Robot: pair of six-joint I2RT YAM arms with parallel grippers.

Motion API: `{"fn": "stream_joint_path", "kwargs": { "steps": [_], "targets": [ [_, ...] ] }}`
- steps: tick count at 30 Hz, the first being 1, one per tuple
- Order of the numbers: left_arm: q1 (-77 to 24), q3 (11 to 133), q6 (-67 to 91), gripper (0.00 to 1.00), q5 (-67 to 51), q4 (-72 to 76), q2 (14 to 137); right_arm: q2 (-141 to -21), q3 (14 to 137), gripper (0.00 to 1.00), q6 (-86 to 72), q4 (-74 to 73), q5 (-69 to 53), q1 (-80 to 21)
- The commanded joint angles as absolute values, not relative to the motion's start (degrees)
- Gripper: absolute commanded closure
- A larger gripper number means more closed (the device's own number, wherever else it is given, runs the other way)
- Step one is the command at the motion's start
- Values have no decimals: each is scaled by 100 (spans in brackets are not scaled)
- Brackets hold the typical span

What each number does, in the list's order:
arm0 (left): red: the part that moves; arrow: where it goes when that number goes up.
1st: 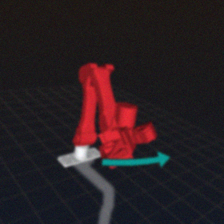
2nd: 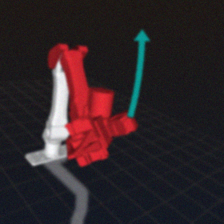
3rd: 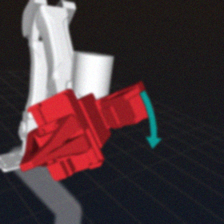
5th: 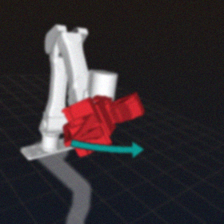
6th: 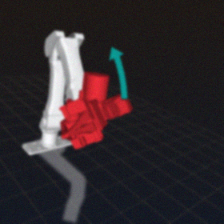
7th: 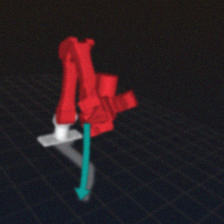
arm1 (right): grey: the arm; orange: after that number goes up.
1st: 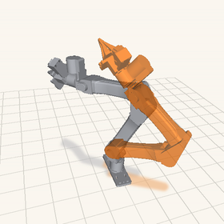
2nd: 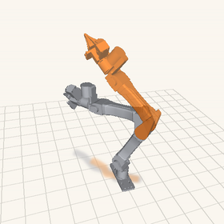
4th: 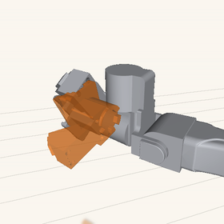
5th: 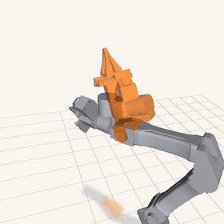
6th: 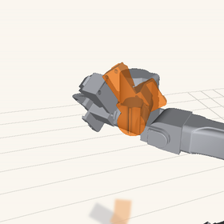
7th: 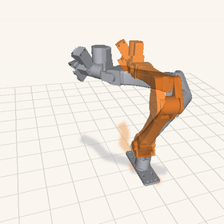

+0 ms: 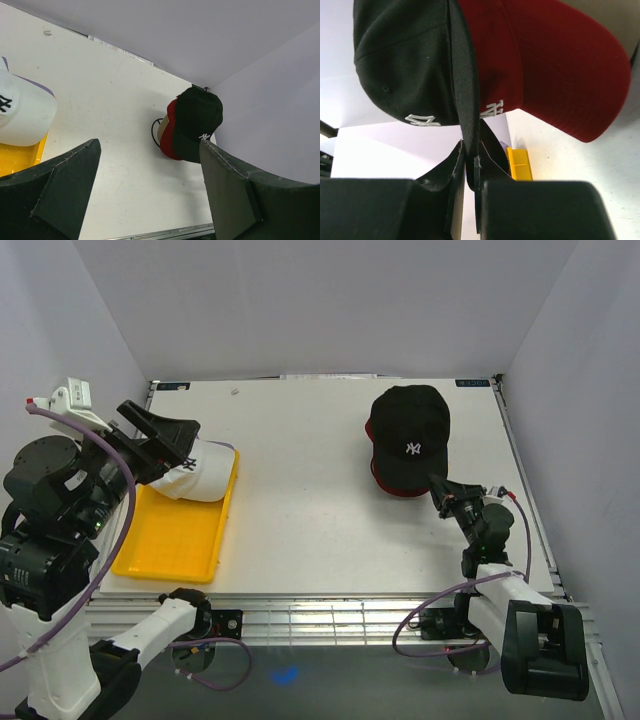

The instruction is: Stack the hats

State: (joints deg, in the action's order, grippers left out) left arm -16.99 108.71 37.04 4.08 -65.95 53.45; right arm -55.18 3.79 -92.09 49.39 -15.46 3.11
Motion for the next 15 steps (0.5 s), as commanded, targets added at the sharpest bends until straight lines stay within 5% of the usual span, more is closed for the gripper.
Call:
{"fn": "stream_joint_path", "kwargs": {
  "steps": [1, 15],
  "targets": [
    [-1705, 10837, 3683, 10, 483, -6574, 5335, -5870, 325, 92, -8570, 3525, -1283, 474],
    [-1705, 10775, 3674, 10, 554, -6592, 5309, -6433, 553, 92, -8262, 3129, -1362, 668]
  ]
}}
